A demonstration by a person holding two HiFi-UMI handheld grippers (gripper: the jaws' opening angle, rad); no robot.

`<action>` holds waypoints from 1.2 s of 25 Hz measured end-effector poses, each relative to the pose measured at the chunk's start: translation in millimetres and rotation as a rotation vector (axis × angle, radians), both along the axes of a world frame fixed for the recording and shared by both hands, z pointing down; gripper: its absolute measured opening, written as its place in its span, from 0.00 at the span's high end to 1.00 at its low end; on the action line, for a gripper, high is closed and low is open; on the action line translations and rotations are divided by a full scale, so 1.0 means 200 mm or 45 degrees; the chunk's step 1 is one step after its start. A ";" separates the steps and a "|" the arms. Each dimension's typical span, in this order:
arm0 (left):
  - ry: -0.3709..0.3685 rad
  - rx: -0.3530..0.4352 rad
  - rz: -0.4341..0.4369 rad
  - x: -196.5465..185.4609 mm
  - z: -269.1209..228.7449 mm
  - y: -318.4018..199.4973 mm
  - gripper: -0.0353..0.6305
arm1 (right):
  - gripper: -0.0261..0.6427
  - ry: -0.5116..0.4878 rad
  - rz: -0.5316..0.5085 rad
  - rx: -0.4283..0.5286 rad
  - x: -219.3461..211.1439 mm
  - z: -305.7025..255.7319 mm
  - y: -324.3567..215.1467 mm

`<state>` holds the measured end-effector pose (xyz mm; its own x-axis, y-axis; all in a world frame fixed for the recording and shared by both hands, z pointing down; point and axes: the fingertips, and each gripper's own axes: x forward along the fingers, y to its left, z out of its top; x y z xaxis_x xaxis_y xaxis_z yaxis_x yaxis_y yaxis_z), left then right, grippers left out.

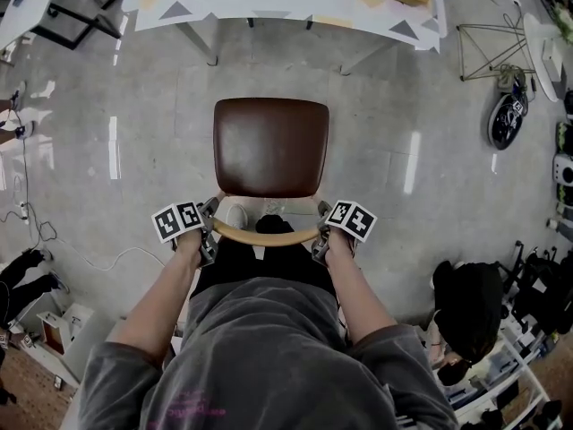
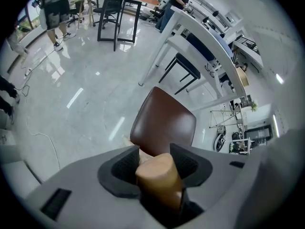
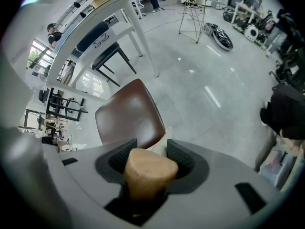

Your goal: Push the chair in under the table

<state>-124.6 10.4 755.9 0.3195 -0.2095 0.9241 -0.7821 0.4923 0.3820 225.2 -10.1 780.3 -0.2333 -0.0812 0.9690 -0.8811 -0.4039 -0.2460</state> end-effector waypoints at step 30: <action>-0.003 0.189 0.079 -0.13 -0.01 -1.41 0.70 | 0.66 0.037 0.124 0.100 -0.13 -0.02 -1.26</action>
